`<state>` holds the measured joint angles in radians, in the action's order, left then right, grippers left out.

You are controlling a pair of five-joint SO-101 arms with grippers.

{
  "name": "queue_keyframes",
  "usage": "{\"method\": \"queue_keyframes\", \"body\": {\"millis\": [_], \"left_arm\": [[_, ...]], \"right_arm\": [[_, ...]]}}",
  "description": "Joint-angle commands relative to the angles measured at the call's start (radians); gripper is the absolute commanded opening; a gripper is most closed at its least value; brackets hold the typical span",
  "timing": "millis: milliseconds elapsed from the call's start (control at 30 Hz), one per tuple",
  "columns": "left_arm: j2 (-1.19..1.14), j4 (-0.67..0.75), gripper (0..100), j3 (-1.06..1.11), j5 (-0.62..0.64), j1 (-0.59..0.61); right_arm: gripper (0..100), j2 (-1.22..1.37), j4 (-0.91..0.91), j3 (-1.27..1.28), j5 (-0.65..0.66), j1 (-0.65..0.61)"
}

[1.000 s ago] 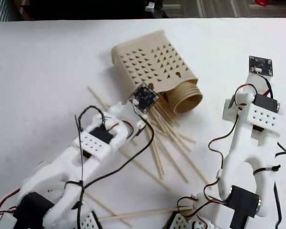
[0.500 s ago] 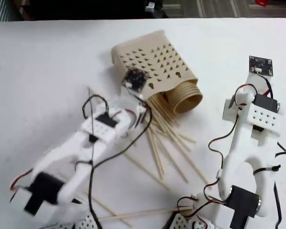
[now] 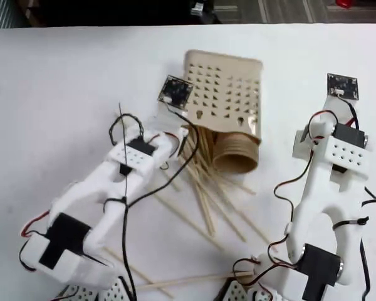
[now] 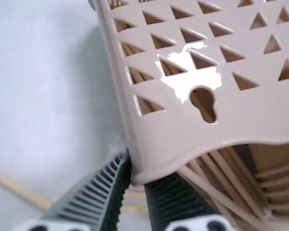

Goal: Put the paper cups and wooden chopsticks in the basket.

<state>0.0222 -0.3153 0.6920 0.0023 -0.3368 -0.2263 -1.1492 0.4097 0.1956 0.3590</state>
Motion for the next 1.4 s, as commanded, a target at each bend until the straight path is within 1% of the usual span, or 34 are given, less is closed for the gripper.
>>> {"method": "queue_keyframes", "body": {"millis": [0,167,367,467,600,833,933,1167,1367], "left_arm": [[0.142,-0.054,2,-0.025,0.003,-0.024],[0.306,-0.181,2,-0.028,0.005,-0.004],[0.461,-0.322,2,-0.048,0.029,0.018],[0.469,-0.462,2,-0.133,0.032,0.036],[0.43,-0.651,2,-0.319,0.032,0.071],[0.257,-0.902,2,-0.677,0.035,0.094],[0.151,-0.999,2,-0.841,0.071,0.094],[-0.174,-1.206,2,-1.27,0.074,0.117],[-0.464,-1.347,2,-1.706,0.069,0.133]], "right_arm": [[2.5,-0.044,0.015,-0.005,0.002,0.018],[2.5,-0.053,0.012,-0.032,0.005,0.07],[2.5,-0.053,-0.028,-0.094,0.094,0.145],[2.5,-0.053,-0.07,-0.127,0.12,0.163],[2.5,-0.051,-0.084,-0.155,0.123,0.171],[2.5,-0.044,-0.084,-0.152,0.123,0.171],[2.5,-0.044,-0.084,-0.152,0.121,0.168],[2.5,-0.044,-0.084,-0.15,0.12,0.166],[2.5,-0.044,-0.084,-0.15,0.117,0.166]]}}
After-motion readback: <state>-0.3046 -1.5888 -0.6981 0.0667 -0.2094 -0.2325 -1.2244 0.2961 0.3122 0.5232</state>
